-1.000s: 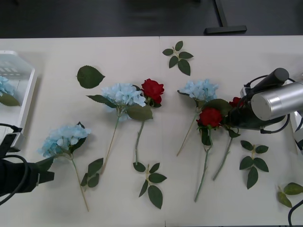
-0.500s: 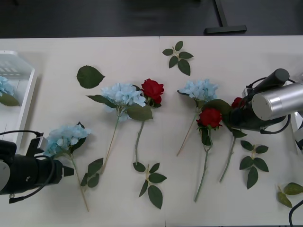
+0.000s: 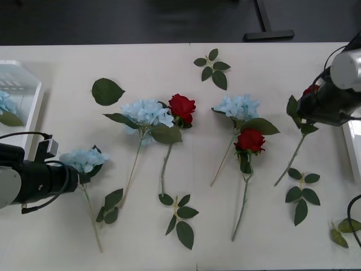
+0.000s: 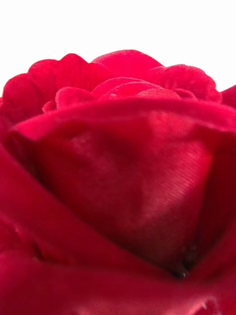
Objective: Place the red flowers into the right box and the blue flowers into the left box. If a person shows an open palm, hand one flower to the person first, then continue sorting.
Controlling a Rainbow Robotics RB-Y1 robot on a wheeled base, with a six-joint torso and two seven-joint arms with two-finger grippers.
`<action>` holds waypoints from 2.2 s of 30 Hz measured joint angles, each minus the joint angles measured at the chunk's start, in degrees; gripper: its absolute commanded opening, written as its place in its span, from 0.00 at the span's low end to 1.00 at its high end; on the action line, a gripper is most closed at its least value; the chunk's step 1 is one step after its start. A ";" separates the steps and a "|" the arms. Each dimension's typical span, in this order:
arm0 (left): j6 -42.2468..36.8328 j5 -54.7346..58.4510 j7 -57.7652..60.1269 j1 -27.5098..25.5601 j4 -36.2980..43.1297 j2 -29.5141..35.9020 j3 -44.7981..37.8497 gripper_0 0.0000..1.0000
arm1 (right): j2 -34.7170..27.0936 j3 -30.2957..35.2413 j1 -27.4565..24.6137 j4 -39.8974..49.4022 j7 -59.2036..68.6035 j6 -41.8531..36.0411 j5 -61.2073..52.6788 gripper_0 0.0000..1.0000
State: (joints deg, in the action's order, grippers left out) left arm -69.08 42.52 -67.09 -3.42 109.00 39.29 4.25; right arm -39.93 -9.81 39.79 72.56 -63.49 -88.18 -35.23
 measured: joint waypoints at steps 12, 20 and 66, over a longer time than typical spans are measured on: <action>6.15 -2.98 0.00 2.20 -5.65 -0.12 3.88 0.84 | -10.54 -4.62 8.08 -16.64 -30.87 13.69 18.20 0.00; 6.18 -5.09 0.00 2.27 -5.67 -0.14 5.11 0.00 | -10.47 -10.80 8.08 -30.32 -35.17 26.55 22.23 0.00; -8.46 -10.41 -24.88 7.16 -6.91 27.54 -15.95 0.00 | -8.09 -5.10 16.03 -30.50 -51.16 6.12 -8.73 1.00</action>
State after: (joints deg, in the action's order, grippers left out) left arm -77.54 32.11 -91.97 3.73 102.09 66.83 -11.70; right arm -48.02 -14.91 55.82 42.06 -114.65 -82.06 -43.96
